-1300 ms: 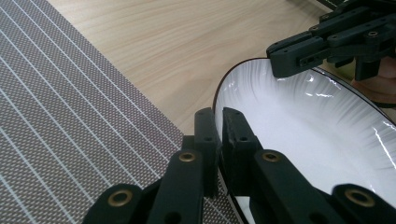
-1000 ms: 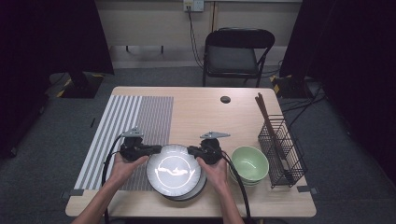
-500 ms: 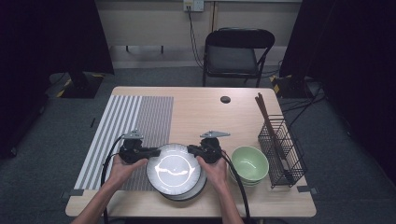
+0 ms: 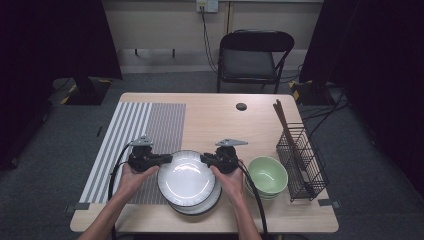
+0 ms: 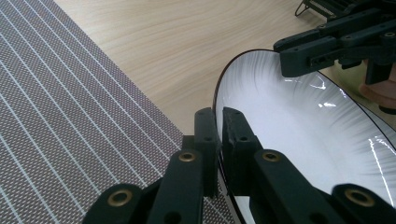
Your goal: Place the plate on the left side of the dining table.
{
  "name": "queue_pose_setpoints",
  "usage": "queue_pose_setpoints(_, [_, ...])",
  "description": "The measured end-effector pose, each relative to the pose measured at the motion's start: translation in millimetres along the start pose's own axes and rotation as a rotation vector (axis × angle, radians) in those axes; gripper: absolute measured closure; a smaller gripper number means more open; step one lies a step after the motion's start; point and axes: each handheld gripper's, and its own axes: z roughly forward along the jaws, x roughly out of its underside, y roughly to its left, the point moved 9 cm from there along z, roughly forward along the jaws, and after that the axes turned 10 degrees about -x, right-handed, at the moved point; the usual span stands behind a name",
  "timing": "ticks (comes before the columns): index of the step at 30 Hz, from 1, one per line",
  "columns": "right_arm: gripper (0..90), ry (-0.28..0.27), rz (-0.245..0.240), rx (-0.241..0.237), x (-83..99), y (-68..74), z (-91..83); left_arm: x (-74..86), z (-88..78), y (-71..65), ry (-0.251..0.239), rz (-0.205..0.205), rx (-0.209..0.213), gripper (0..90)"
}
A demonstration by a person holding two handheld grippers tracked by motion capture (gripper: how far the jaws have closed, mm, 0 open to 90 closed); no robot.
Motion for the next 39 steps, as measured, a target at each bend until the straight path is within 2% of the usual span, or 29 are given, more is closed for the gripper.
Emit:
queue_pose_setpoints(7, [70.5,0.031,0.033,0.01,9.8,-3.3,1.5,0.2,-0.1,0.1,-0.005,-0.007,0.003,85.7])
queue_pose_setpoints(8, [73.8,0.028,0.039,0.008,10.8,-4.1,2.5,0.2,-0.1,0.0,-0.005,-0.007,0.002,85.8])
queue_pose_setpoints(9, [76.8,0.023,0.052,-0.013,11.5,-2.6,3.3,0.1,-0.2,0.1,-0.002,-0.005,0.0,85.8])
queue_pose_setpoints(14, [80.9,-0.024,0.079,-0.025,6.0,-3.3,1.3,-2.5,-2.3,1.5,-0.013,0.001,-0.006,86.2])
queue_pose_setpoints(22, [81.8,-0.032,0.037,-0.01,-3.3,-3.5,-0.9,-10.3,-0.6,6.4,-0.042,-0.031,0.011,87.0])
queue_pose_setpoints(25, [82.1,-0.045,0.026,-0.015,-8.9,-3.4,-2.1,-19.2,-1.0,8.2,-0.04,0.007,-0.019,87.1])
queue_pose_setpoints(27, [82.2,-0.047,0.016,-0.007,-11.9,-4.7,-2.0,-21.3,0.4,9.5,-0.037,0.011,-0.02,86.9])
queue_pose_setpoints(35, [82.4,-0.043,0.013,-0.003,-11.0,-6.9,-0.7,-17.1,0.3,11.1,-0.029,-0.04,0.001,86.0])
queue_pose_setpoints(38, [82.4,-0.043,0.016,-0.005,-9.9,-7.1,-0.8,-12.8,-2.3,11.1,-0.044,-0.08,0.024,86.1])
queue_pose_setpoints(39, [82.4,-0.041,0.015,-0.007,-9.6,-6.7,-0.5,-10.7,-3.3,11.0,-0.032,-0.068,0.015,85.7])
